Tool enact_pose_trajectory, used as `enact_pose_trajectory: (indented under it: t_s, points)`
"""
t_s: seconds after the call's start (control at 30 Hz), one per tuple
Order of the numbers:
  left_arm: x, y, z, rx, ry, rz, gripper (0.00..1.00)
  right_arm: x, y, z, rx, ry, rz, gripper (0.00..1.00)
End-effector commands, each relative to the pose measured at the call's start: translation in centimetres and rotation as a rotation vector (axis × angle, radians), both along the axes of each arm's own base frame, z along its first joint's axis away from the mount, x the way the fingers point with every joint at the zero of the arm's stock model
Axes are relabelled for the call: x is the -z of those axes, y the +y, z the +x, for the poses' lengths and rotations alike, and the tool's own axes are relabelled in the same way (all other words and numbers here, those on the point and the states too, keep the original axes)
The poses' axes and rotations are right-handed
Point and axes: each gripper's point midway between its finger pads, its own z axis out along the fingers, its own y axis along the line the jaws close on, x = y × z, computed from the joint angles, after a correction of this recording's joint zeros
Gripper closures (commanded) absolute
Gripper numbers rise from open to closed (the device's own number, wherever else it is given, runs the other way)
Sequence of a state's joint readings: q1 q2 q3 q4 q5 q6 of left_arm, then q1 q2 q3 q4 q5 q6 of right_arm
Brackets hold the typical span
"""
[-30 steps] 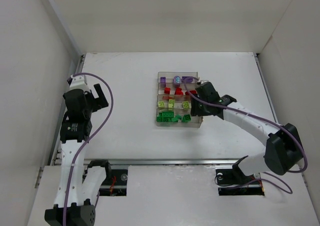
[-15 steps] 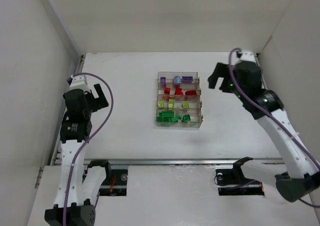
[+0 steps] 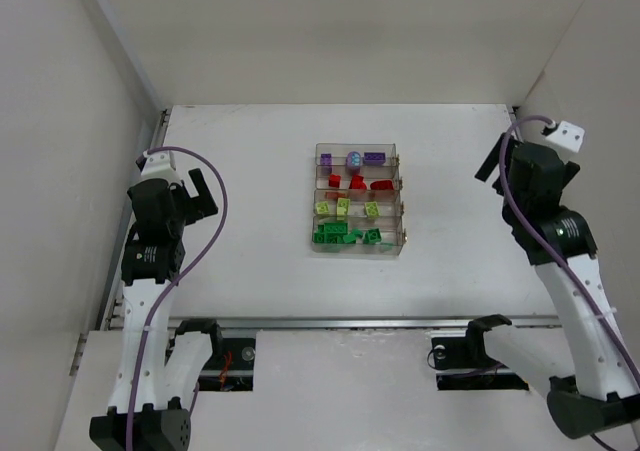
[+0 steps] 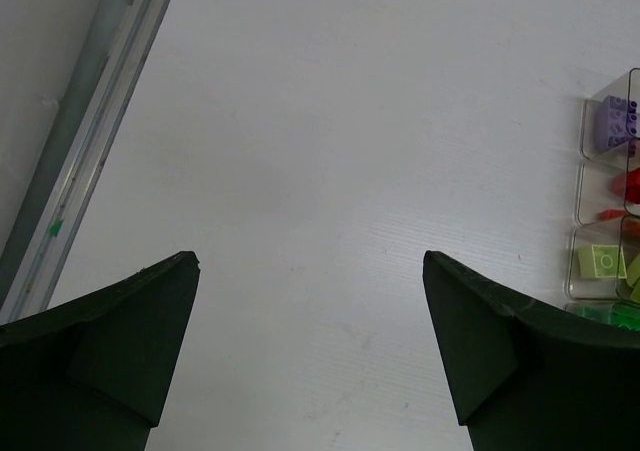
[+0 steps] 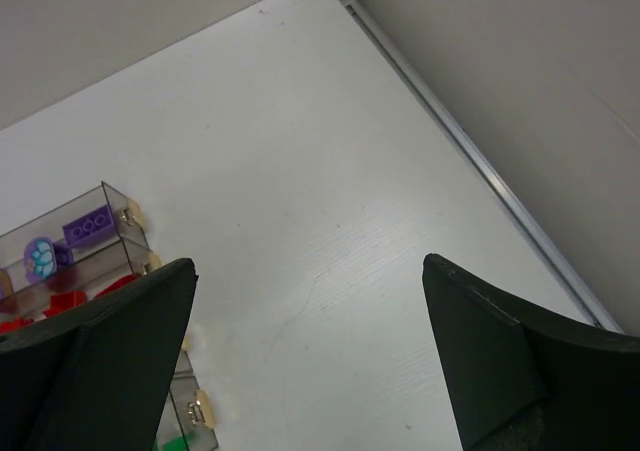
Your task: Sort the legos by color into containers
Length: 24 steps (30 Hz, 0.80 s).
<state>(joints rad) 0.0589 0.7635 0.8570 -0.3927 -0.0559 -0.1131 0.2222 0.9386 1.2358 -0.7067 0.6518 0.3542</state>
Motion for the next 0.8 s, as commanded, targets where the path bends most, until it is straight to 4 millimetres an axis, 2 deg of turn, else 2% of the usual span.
enact_pose_trajectory:
  t_s: [0.0,0.1,0.17,0.2,0.3,0.6,0.73,0.77]
  points:
    - [-1.1,0.0,0.4,0.003,-0.053,0.003,0.07,-5.3,-0.6,-1.6,-0.015,-0.234,-0.003,0.0]
    - [-1.1,0.0,0.4,0.003,-0.053,0.003,0.07,-6.2,-1.2,-3.2,0.0,-0.314,0.011,0.0]
    - [-1.1,0.0,0.4,0.003,-0.053,0.003,0.07,-5.9,-2.6,-4.3,0.083,-0.349,0.002,0.0]
    - [-0.8,0.0,0.5,0.003,-0.044,0.002,0.07,-6.9,-3.2,-5.3,0.108,-0.407,0.014,0.0]
    - [-0.8,-0.1,0.6,0.012,-0.045,-0.001,0.07,-7.1,-3.6,-6.7,0.122,-0.448,0.024,0.0]
    - [-0.8,-0.5,0.6,0.03,-0.045,-0.009,0.07,-6.2,-4.0,-7.5,0.151,-0.43,0.052,0.0]
    - [-0.8,-0.6,0.6,0.038,-0.045,-0.013,0.07,-7.0,-3.7,-8.3,0.134,-0.473,0.1,0.0]
    - [-0.4,-0.6,0.6,0.038,-0.036,-0.014,0.07,-7.2,-3.9,-9.0,0.134,-0.487,0.104,0.0]
